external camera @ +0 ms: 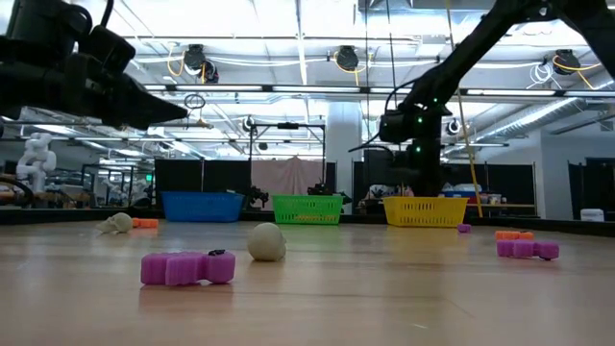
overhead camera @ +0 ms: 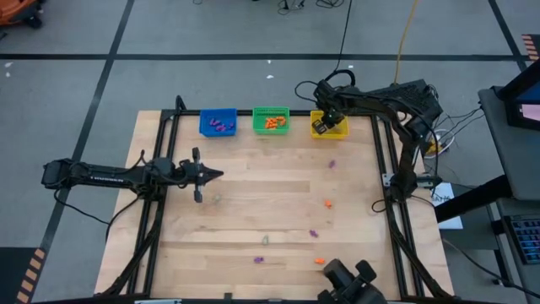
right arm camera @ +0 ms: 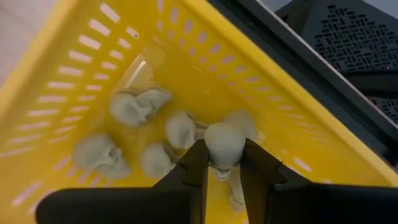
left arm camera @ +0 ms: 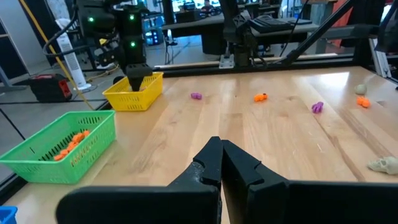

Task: Sort Halloween decoration
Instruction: Put the grey skull toy into the yellow basket, then put the orange skeleton toy into the green basket

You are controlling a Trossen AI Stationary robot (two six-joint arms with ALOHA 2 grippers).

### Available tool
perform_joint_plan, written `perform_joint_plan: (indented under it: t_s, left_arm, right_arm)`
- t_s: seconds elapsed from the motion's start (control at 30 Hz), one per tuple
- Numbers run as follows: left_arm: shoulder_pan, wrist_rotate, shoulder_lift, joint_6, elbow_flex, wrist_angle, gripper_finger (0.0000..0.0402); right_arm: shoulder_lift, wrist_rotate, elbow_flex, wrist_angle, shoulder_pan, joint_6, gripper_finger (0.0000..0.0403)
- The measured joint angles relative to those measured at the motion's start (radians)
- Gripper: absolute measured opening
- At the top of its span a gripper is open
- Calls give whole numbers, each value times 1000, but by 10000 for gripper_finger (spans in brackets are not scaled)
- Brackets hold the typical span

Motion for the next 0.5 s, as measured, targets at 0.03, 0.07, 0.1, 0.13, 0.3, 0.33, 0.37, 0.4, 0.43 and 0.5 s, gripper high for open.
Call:
perform_joint_plan:
  t_s: [0.03,0.07,0.1,0.13,0.3,0.33,0.37,0.4,0.43,0.5]
  left_arm:
    - [0,0,0,0,0,-4,8]
    - [0,0,0,0,0,-6,8]
    - [0,0,0,0,0,-7,8]
    - [0,0,0,0,0,-6,8]
    - [0,0,0,-20,3,-4,8]
    - [0,0,0,-25,5,-11,8]
    - [0,0,0,-25,10,-22,8]
    - [0,-2,0,-25,18,-35,8]
    - [0,-15,0,-24,27,-49,8]
    - [0,-45,0,-27,53,-101,8]
  right_arm:
    - [3,0,0,-1,0,-5,44]
    - [5,0,0,-2,0,-7,47]
    - [6,0,0,-2,0,-7,51]
    - [6,0,0,-2,0,-7,57]
    - [5,2,0,-2,0,-14,102]
    - [4,3,0,-2,0,-14,113]
    - [3,3,0,-3,0,-15,124]
    - [-1,3,0,-5,0,-18,134]
    - [-7,3,0,-7,0,-26,143]
    - [-29,6,0,-7,4,-43,155]
